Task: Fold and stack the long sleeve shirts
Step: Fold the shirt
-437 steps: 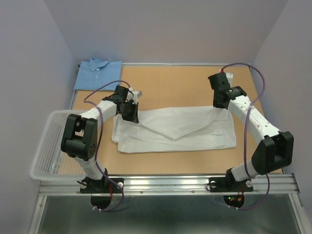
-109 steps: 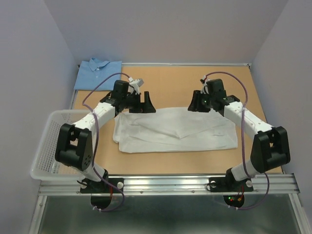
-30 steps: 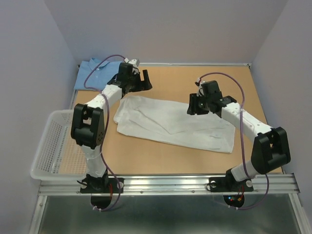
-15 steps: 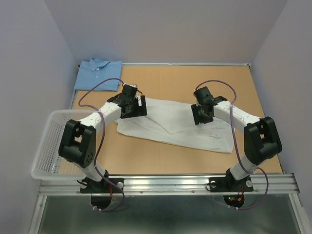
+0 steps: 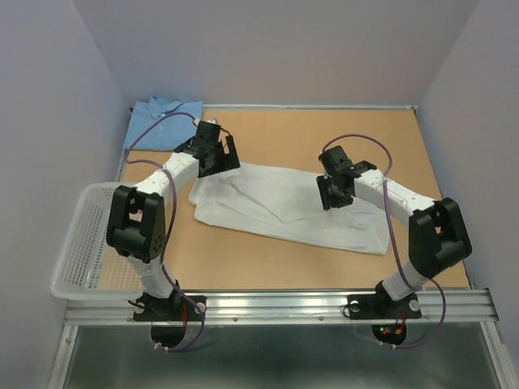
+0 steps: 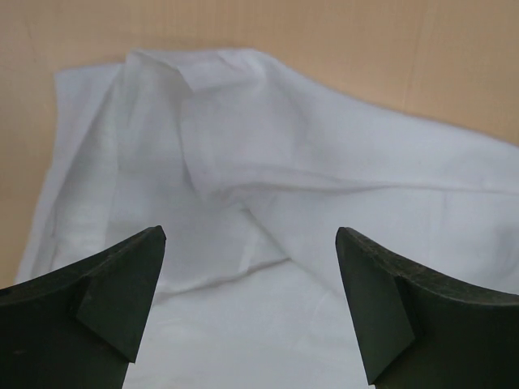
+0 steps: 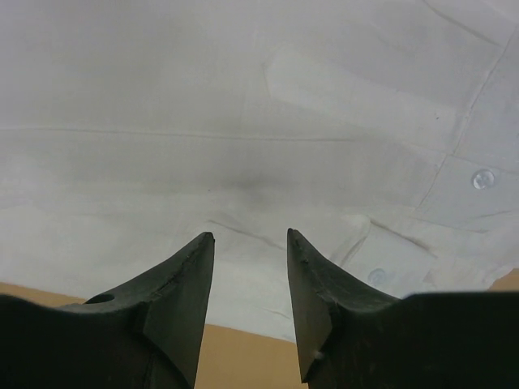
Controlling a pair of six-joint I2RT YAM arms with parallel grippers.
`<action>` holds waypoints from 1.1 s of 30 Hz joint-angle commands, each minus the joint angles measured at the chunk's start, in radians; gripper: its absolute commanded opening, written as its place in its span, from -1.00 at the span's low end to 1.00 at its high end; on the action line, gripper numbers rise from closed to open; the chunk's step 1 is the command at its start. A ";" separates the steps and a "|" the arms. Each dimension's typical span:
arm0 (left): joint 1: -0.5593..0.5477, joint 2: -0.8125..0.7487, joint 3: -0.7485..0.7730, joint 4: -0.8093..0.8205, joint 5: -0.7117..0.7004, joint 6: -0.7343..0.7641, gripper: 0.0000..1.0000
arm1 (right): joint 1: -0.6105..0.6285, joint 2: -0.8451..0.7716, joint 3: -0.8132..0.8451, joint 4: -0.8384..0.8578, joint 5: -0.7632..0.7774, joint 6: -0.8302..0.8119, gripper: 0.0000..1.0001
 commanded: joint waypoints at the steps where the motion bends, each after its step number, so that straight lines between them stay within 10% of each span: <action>1: 0.103 -0.031 0.041 0.063 0.088 -0.069 0.97 | 0.020 -0.083 0.102 0.051 -0.061 -0.043 -0.07; 13: 0.147 0.028 0.014 0.130 0.136 -0.089 0.97 | 0.342 0.135 0.300 0.277 -0.163 -0.235 -0.06; 33: 0.170 0.131 0.020 0.148 0.214 -0.103 0.96 | 0.426 0.350 0.354 0.346 0.047 -0.358 -0.19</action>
